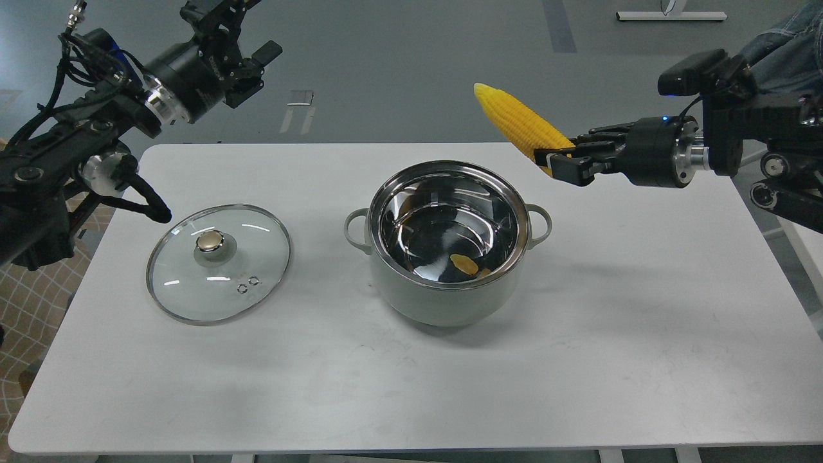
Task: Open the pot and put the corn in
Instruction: 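Lift the corn cob with the right gripper and carry it over the pot, then lower the corn cob into the pot and open the right gripper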
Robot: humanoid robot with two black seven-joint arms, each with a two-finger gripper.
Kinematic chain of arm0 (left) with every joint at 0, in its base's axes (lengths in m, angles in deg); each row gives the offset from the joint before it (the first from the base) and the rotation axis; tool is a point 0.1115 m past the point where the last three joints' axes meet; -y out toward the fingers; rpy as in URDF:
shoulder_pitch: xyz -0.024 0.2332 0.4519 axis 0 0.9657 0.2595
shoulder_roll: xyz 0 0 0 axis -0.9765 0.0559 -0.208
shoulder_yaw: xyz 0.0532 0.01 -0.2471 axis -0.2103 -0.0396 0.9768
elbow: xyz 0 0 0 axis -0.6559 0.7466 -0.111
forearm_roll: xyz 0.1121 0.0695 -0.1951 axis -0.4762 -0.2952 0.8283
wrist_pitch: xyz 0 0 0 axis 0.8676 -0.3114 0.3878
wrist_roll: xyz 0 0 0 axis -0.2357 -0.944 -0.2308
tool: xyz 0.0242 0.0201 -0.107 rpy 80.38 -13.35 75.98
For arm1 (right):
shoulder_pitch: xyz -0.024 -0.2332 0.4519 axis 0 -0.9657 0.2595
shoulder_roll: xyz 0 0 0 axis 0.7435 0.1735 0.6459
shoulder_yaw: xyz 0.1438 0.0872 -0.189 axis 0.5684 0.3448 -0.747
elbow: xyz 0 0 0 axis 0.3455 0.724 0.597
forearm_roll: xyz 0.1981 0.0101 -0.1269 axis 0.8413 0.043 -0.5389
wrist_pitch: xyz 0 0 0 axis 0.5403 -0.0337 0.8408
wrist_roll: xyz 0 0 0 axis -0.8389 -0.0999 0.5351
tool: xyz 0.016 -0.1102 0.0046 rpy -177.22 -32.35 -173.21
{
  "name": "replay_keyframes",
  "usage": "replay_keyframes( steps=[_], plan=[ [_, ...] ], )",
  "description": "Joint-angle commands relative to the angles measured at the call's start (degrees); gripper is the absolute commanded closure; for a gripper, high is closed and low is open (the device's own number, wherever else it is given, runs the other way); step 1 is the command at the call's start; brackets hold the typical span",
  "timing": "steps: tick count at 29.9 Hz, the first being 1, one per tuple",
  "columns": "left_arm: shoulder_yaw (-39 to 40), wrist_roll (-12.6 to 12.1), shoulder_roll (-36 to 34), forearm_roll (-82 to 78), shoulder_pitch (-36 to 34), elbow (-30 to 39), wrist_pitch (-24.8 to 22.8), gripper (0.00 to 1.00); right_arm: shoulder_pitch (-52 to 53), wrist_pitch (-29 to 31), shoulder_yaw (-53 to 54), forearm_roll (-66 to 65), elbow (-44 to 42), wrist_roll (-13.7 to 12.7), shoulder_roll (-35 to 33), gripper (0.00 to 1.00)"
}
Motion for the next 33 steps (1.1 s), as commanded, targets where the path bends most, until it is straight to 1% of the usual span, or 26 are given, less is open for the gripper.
replay_keyframes(
  steps=[1, 6, 7, 9, 11, 15, 24, 25, 26, 29, 31, 32, 33],
  plan=[
    [0.0, 0.0, 0.1, 0.0, 0.0, 0.4, 0.0, 0.03, 2.2, 0.1, -3.7, -0.8, 1.2, -0.1, 2.7, 0.96],
    [0.1, 0.0, 0.1, 0.0, 0.1, 0.7, 0.2, 0.03, 2.5, 0.1, -6.1, -1.6, -1.2, -0.2, 10.1, 0.95],
    [0.1, 0.0, 0.1, 0.0, 0.1, 0.7, 0.2, 0.03, 2.5, 0.1, -6.2, -1.6, -1.3, -0.2, 10.1, 0.95],
    [0.1, 0.0, 0.2, 0.0, 0.0, 0.7, 0.3, 0.03, 2.0, 0.1, -8.6, -1.3, -4.3, -0.2, 13.7, 0.95],
    [0.1, 0.0, 0.2, 0.0, 0.0, 0.7, 0.2, 0.03, 1.8, 0.0, -9.3, -1.2, -5.6, -0.2, 15.6, 0.94],
    [0.1, 0.0, 0.2, 0.0, 0.0, 0.7, 0.3, 0.03, 1.6, 0.1, -9.5, -1.2, -6.1, -0.2, 16.7, 0.93],
    [0.9, 0.0, 0.2, 0.0, 0.1, 0.7, 0.3, 0.03, 0.7, 0.0, -10.7, -1.1, -6.4, -0.2, 17.3, 0.84],
    [0.9, 0.0, 0.2, 0.0, 0.1, 0.7, 0.3, 0.03, 0.6, 0.0, -10.8, -1.1, -6.7, -0.2, 17.3, 0.79],
    [0.9, 0.0, 0.1, 0.0, 0.1, 0.8, 0.3, 0.03, 0.3, 0.0, -10.7, -1.1, -6.9, -0.2, 17.4, 0.78],
    [1.0, 0.0, 0.1, 0.0, 0.1, 0.8, 0.3, 0.03, -0.2, 0.0, -10.7, -1.1, -7.5, -0.3, 18.0, 0.67],
    [1.0, 0.0, 0.1, 0.0, 0.1, 0.7, 0.3, 0.03, -0.3, 0.0, -10.7, -1.1, -8.1, -0.3, 18.4, 0.58],
    [1.0, 0.0, 0.1, 0.0, 0.1, 0.7, 0.3, 0.03, -0.4, 0.0, -10.7, -1.1, -8.1, -0.3, 18.4, 0.55],
    [1.0, 0.0, 0.0, 0.0, 0.2, 0.8, 0.2, 0.03, -0.4, 0.0, -10.7, -1.1, -8.2, -0.3, 18.6, 0.49]
  ],
)
